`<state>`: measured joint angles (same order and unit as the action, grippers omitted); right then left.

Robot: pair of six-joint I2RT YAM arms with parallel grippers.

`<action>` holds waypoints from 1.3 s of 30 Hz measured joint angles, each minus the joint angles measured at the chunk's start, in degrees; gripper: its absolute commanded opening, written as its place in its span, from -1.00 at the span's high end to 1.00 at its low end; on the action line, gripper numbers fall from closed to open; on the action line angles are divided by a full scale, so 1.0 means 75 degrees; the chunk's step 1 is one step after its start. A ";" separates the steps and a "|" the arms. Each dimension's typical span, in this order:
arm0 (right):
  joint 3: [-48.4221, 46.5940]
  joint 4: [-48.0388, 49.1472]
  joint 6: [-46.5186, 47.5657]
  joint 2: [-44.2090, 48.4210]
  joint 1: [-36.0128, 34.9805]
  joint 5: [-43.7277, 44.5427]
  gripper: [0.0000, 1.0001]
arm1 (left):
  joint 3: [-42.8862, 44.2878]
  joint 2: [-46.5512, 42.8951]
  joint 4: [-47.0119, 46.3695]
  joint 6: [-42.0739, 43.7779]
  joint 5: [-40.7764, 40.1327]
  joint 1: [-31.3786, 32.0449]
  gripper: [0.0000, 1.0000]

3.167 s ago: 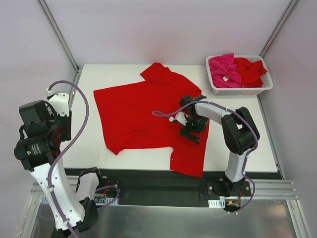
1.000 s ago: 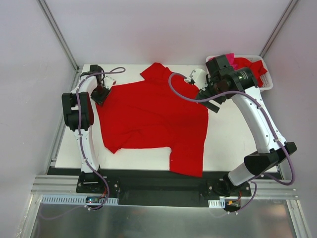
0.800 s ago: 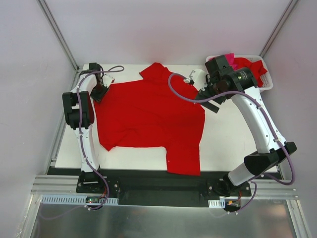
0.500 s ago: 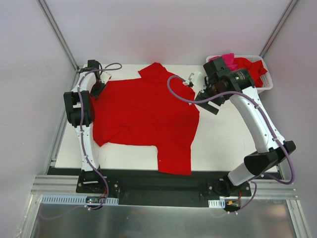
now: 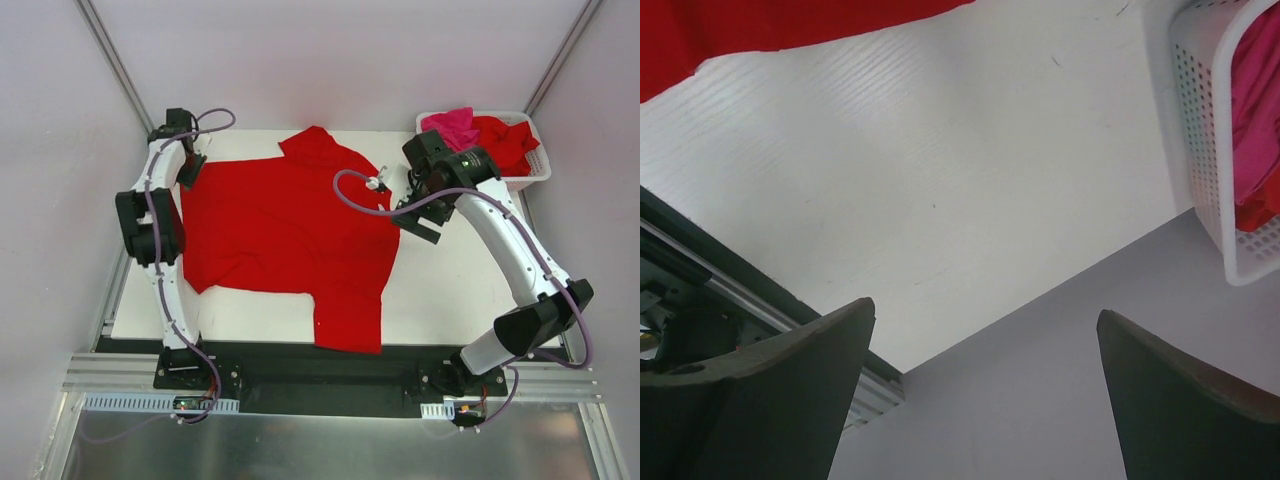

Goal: Fold and stack the t-shirts

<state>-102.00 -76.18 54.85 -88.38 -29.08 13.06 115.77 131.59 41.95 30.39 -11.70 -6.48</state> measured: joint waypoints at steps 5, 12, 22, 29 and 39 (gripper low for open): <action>0.0256 -0.0020 0.0038 -0.0044 0.0000 -0.0073 -0.93 | -0.1967 -0.3497 0.0044 -0.0058 0.0705 0.0000 0.25; -0.0245 -0.0026 0.0303 -0.0609 0.0000 -0.0350 -0.93 | -0.5190 -0.8358 0.0970 0.0935 0.1909 0.0006 0.28; -0.0221 0.0009 0.0562 -0.0839 0.0000 -0.0848 -0.93 | -0.9040 -0.9486 0.2381 0.1871 0.2267 0.0006 0.29; 0.0111 0.0009 0.0641 -0.0804 0.0020 -0.1005 -0.93 | -0.9556 -0.9352 0.1702 0.2133 0.2279 0.0006 0.30; 0.0659 0.0009 0.0638 -0.0408 0.0052 -0.1058 -0.93 | -0.9037 -0.7860 0.0778 0.2425 0.1976 0.0353 0.29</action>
<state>-97.06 -76.12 59.64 -91.44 -28.69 5.13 47.99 72.64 47.79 48.58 3.11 -3.84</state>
